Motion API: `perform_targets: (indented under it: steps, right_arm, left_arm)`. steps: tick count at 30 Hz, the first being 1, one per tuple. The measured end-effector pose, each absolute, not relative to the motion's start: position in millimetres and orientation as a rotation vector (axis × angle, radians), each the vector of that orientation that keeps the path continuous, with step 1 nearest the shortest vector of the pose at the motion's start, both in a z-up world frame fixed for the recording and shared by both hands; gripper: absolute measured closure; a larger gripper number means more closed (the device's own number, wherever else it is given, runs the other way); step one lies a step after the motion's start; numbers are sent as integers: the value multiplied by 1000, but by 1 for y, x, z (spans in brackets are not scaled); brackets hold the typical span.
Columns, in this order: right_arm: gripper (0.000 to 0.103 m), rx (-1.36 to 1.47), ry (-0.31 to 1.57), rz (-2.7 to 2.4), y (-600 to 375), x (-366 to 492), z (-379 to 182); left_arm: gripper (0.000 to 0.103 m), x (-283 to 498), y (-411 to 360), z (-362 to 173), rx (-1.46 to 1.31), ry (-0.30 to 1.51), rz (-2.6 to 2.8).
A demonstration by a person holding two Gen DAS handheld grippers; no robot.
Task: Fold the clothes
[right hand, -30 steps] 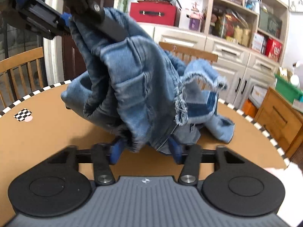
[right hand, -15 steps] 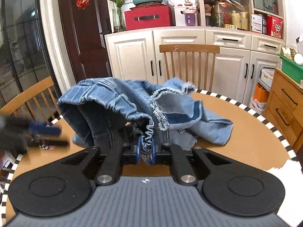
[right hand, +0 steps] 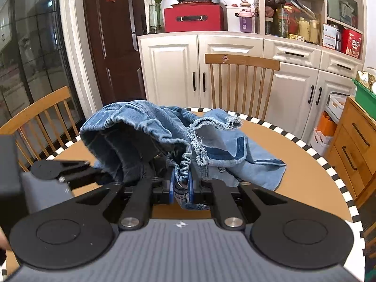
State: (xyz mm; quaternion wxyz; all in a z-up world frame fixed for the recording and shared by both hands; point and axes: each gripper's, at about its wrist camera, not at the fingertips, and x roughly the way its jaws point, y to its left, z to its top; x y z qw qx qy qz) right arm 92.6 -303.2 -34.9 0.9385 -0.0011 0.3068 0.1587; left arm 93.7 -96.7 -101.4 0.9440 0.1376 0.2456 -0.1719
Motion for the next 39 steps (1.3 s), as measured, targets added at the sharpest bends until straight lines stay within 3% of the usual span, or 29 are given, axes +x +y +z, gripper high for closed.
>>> perform_targets:
  steps: [8, 16, 26, 31, 36, 39]
  right_arm:
    - [93, 1, 573, 371, -305, 87, -5]
    - [94, 172, 544, 478, -311, 75, 57]
    - [94, 421, 447, 646, -318, 18, 152]
    - [94, 501, 312, 730, -326, -21, 208]
    - [95, 350, 210, 667, -325, -45, 263]
    - [95, 234, 267, 514, -323, -23, 256]
  left_arm:
    - [90, 95, -75, -56, 279, 527, -267]
    - [92, 91, -4, 21, 22, 586, -259]
    - [93, 11, 64, 152, -76, 403, -375]
    - [94, -37, 94, 221, -159, 307, -453]
    - [95, -53, 99, 279, -123, 293, -483]
    - [97, -27, 87, 267, -102, 380, -452]
